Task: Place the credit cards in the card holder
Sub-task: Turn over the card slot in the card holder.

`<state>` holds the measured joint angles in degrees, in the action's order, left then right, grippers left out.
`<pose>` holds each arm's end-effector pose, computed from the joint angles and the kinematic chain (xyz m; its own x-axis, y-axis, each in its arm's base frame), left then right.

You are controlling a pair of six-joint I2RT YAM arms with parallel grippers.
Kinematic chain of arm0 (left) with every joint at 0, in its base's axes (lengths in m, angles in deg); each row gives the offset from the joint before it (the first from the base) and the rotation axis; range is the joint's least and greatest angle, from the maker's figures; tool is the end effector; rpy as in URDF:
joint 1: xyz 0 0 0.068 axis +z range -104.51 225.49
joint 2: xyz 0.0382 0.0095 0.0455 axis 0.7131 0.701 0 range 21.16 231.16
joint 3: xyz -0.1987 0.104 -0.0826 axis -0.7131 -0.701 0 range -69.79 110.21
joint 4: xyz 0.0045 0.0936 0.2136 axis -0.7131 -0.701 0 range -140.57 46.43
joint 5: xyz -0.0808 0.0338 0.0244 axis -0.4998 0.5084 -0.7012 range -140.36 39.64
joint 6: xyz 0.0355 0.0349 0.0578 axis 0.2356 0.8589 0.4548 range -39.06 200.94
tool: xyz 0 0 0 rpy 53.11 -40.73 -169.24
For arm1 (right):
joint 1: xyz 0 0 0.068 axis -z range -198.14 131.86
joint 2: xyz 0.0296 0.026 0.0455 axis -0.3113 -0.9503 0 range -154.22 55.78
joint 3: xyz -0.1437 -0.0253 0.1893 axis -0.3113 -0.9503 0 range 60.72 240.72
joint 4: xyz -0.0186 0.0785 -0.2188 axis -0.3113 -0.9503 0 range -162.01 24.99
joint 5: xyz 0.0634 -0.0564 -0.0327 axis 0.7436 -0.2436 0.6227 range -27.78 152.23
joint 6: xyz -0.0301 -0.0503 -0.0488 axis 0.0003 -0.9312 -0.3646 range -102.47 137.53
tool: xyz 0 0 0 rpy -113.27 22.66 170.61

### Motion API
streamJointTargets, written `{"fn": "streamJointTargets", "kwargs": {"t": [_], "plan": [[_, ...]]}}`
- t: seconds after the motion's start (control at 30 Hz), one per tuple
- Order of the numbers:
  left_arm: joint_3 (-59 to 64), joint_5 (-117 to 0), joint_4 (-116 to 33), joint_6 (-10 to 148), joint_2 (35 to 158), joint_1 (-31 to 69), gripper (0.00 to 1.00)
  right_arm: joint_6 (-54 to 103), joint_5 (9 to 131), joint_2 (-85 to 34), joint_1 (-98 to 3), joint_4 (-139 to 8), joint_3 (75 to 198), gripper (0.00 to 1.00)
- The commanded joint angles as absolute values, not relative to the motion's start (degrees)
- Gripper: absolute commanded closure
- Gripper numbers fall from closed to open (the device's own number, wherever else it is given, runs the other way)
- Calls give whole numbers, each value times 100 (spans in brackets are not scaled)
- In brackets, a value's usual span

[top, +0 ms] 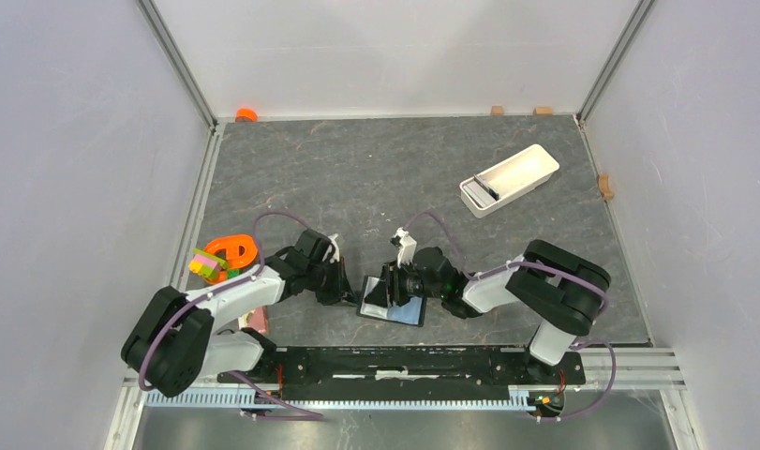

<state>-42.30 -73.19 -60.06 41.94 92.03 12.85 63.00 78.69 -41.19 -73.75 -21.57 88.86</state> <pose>0.1627 -0.1340 0.1104 -0.9821 -0.0598 -0.1788 0.0554 0.8151 -0.5767 0.1566 0.2614 0.1039 -0.8371 -0.0126 -0.5469 -0.4838 0.4839 0.7293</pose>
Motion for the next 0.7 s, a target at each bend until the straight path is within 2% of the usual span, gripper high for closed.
{"fn": "streamJointTargets", "kwargs": {"t": [0.0, 0.2, 0.43, 0.53, 0.67], "plan": [[-4417, -7340, -5495, 3826, 9079, 1262, 98, 6304, 7750, -4370, -7386, -2094, 8973, 52], [-4517, -7224, -5579, 3779, 8738, 1262, 98, 6330, 7927, -4375, -7388, -1900, 8990, 48], [-4538, -7110, -5658, 3796, 8632, 1266, 98, 5667, 7451, -3028, -7331, -3242, 8961, 38], [-4511, -7138, -5666, 3831, 8659, 1262, 98, 5497, 7125, -2477, -7319, -3774, 8795, 30], [-4500, -7137, -5676, 3856, 8649, 1262, 98, 5499, 6612, -1876, -7271, -4355, 8451, 29]]}}
